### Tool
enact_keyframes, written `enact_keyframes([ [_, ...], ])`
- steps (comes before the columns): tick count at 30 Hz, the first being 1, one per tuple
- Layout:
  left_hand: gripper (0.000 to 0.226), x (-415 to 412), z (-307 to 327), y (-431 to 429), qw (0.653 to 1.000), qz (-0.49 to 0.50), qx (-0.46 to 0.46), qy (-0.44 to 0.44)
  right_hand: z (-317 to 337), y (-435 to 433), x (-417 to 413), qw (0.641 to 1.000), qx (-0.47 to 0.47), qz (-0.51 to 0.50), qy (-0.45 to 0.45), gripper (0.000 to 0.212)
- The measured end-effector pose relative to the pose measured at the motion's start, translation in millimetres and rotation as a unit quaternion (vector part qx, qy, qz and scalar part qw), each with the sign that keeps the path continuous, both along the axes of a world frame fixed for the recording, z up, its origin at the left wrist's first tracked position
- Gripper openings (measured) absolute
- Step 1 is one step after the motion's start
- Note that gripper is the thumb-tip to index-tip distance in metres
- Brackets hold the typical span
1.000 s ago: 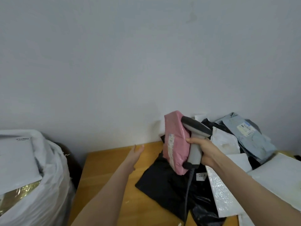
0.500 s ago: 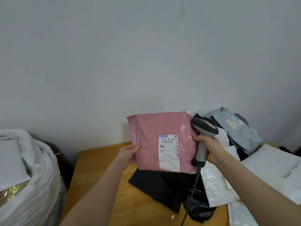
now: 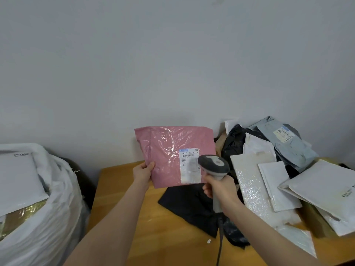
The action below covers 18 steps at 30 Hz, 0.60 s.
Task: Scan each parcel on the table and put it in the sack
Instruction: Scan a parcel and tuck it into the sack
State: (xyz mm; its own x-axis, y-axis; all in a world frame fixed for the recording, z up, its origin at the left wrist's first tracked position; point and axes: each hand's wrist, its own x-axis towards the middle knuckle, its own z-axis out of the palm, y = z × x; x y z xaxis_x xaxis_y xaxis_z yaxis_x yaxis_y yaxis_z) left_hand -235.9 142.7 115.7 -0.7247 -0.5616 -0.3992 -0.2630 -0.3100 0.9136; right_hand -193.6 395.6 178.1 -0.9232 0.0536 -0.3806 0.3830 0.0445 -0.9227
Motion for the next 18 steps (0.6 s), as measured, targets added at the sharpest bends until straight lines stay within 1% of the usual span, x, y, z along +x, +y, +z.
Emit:
enact_keyframes([
  [4, 0.034, 2.9, -5.6, -7.5, 1.0, 0.017, -0.014, 0.005, 1.1, -14.1, 19.1, 1.0, -0.009, 0.016, -0.007, 0.014],
  [8, 0.036, 5.0, -10.6, -13.2, 0.999, 0.032, -0.033, -0.002, 6.3, -21.1, 25.9, 0.999, 0.002, 0.031, -0.007, 0.015],
  [18, 0.036, 10.7, -13.3, -17.8, 0.999, 0.035, -0.036, 0.0, 11.5, -28.1, 32.1, 0.999, 0.012, 0.04, -0.025, 0.016],
])
